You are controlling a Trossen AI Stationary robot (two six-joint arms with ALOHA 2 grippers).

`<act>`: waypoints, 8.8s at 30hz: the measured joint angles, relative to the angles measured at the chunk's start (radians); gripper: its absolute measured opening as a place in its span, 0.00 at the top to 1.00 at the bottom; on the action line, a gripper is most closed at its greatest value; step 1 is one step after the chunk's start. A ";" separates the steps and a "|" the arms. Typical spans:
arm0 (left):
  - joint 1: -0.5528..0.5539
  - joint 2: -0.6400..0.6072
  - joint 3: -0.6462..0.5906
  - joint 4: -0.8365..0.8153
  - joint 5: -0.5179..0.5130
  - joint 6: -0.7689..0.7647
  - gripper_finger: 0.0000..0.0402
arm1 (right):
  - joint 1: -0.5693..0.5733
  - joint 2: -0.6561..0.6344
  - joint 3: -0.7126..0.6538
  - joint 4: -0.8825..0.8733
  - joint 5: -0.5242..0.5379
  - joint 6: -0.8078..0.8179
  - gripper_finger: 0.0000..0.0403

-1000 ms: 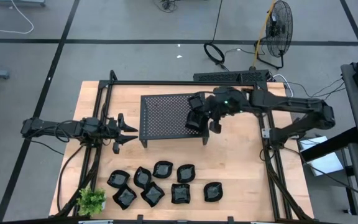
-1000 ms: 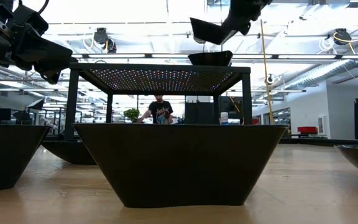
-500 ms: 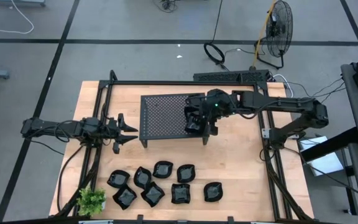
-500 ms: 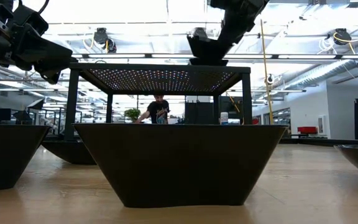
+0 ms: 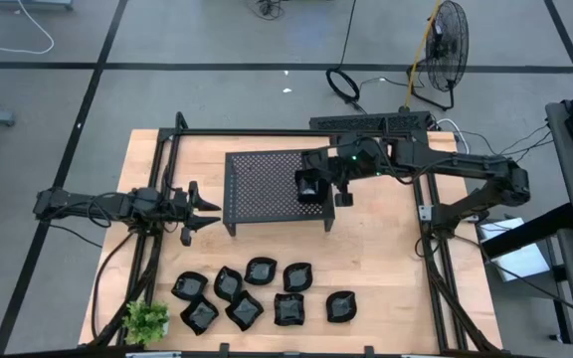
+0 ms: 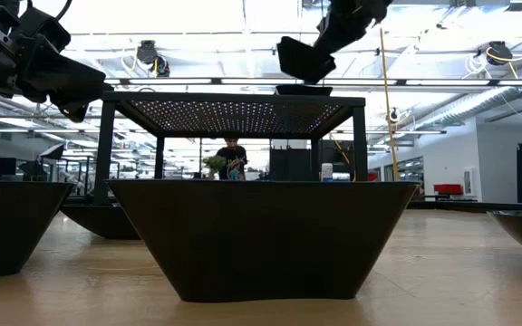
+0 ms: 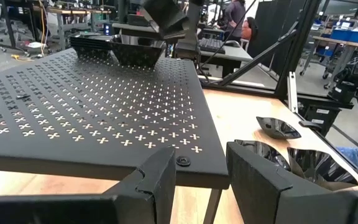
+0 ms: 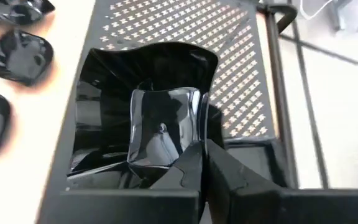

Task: Pick & Place Mini shaped plates
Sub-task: Stack the distorted square plate on the other distorted square plate on the shelf, then stack the distorted square plate onto the stacked distorted square plate on the shelf

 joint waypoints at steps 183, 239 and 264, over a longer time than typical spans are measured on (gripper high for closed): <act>-0.687 1.722 1.257 -1.293 0.309 -1.651 0.42 | 0.483 -0.911 -1.355 1.407 0.249 0.118 0.81; -0.605 1.674 1.233 -1.149 0.263 -1.630 0.60 | 0.483 -0.912 -1.355 1.406 0.249 0.118 0.81; -0.746 1.650 1.191 -1.133 0.262 -2.038 0.60 | 0.483 -0.911 -1.354 1.399 0.249 0.141 0.81</act>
